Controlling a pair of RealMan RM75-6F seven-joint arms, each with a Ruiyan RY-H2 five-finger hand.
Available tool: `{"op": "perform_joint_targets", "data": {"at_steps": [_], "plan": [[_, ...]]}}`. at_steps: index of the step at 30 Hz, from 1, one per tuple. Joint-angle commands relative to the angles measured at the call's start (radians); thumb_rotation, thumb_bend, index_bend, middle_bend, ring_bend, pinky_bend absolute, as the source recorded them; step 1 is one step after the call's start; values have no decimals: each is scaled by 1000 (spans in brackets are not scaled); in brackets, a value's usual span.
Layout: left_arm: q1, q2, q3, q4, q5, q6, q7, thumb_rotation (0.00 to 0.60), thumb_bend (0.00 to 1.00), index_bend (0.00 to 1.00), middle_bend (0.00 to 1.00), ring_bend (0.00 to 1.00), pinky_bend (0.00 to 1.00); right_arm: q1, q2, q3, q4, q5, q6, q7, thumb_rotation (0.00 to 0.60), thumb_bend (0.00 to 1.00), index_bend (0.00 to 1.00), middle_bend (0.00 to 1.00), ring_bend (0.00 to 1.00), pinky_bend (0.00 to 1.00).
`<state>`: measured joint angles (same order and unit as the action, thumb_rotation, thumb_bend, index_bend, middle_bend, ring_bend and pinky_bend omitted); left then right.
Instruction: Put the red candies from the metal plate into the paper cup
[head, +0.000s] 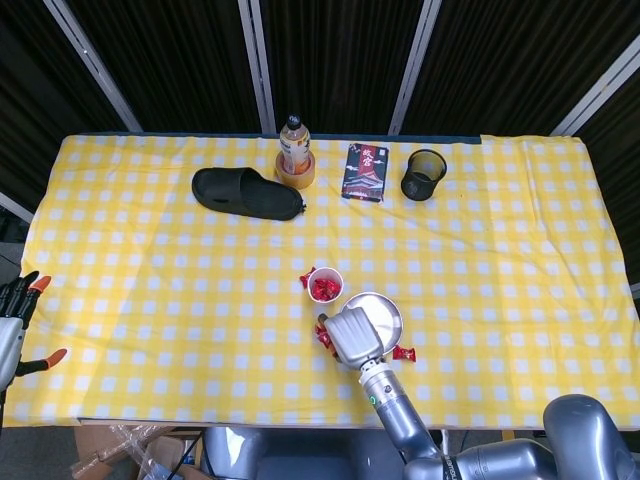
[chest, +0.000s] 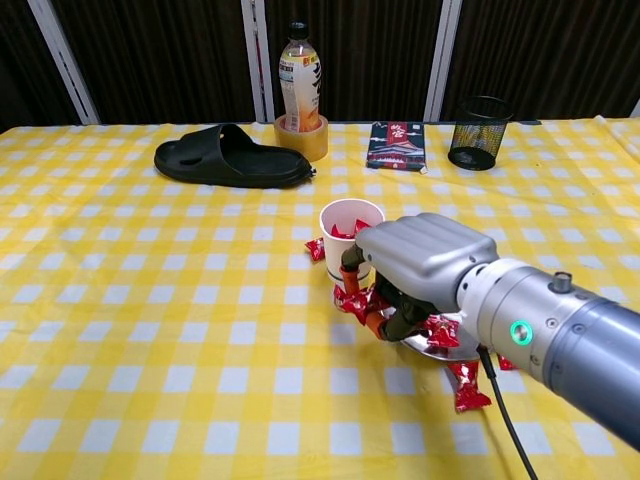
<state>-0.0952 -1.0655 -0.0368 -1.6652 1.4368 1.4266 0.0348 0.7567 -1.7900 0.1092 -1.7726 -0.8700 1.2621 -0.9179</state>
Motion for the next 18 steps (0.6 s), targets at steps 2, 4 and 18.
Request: {"op": "perform_joint_targets", "data": {"at_steps": [2,4,18], "plan": [[0,0,0,0,1,1,-1,600,48,5,0,0,0,3,38,37,-59,-4,22,-10,600,573,500,855,922,978],[1,0,0,0,1,1,-1,600,48,5,0,0,0,8,53,59,-81,-2,30,-16,600,574,500,855,923,978],[-3,2,-3,0,-12,-9,-2,600,47,5,0,0,0,111,55,209,-77,83,25,-76,600,573,500,855,922,978]]}}
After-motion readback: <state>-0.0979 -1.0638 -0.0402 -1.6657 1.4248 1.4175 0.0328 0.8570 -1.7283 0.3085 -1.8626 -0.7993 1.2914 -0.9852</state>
